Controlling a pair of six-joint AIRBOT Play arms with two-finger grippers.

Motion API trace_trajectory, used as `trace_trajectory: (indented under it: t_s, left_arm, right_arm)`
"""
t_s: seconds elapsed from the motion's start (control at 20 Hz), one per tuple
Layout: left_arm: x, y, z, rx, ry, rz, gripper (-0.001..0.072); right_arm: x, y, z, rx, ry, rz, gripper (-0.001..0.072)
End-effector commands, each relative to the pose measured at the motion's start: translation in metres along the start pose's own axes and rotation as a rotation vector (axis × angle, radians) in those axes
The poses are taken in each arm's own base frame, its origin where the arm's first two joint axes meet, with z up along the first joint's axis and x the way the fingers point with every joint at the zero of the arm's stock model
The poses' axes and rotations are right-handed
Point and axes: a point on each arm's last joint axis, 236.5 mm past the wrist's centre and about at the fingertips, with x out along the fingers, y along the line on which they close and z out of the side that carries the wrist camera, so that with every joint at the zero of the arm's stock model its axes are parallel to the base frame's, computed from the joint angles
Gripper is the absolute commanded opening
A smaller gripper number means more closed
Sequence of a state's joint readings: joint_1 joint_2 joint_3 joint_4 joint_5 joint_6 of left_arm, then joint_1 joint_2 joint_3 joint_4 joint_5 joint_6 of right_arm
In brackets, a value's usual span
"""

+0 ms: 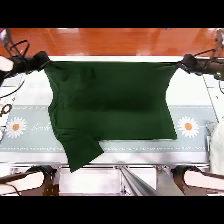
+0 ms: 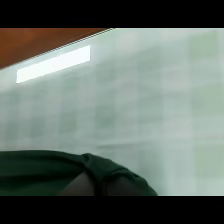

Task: Fold the shirts.

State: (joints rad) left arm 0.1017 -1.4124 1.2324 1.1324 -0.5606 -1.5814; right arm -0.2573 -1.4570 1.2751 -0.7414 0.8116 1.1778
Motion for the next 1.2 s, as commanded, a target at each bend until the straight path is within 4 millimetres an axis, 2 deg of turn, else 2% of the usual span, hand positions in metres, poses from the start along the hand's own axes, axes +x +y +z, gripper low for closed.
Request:
trace_trajectory:
  t_s: [0.0, 0.15, 0.35, 0.5, 0.8, 1.0, 1.15]
  left_arm:
    - [0.058, 0.003, -0.007, -0.016, 0.041, 0.002, 0.0017]
    - [0.076, 0.003, -0.025, -0.071, 0.103, -0.015, 0.0016]
    - [0.075, 0.004, -0.05, -0.062, 0.209, -0.017, 0.0017]
    - [0.065, 0.007, -0.079, -0.044, 0.347, -0.02, 0.0016]
    - [0.031, 0.014, -0.131, 0.083, 0.609, -0.066, 0.0016]
    - [0.016, 0.033, -0.145, 0.109, 0.703, -0.036, 0.0016]
    - [0.006, 0.05, -0.161, 0.116, 0.781, -0.007, 0.0016]
  right_arm:
    - [0.054, -0.027, 0.006, 0.079, 0.035, 0.022, 0.0024]
    - [0.075, -0.037, -0.002, 0.113, 0.085, 0.03, 0.0024]
    - [0.079, -0.039, -0.019, 0.119, 0.147, 0.037, 0.0024]
    - [0.075, -0.032, -0.035, 0.114, 0.219, 0.063, 0.0025]
    - [0.054, -0.04, -0.075, 0.076, 0.407, 0.059, 0.0025]
    - [0.04, -0.065, -0.101, 0.083, 0.528, -0.044, 0.0025]
    - [0.038, -0.071, -0.113, 0.059, 0.578, -0.069, 0.0025]
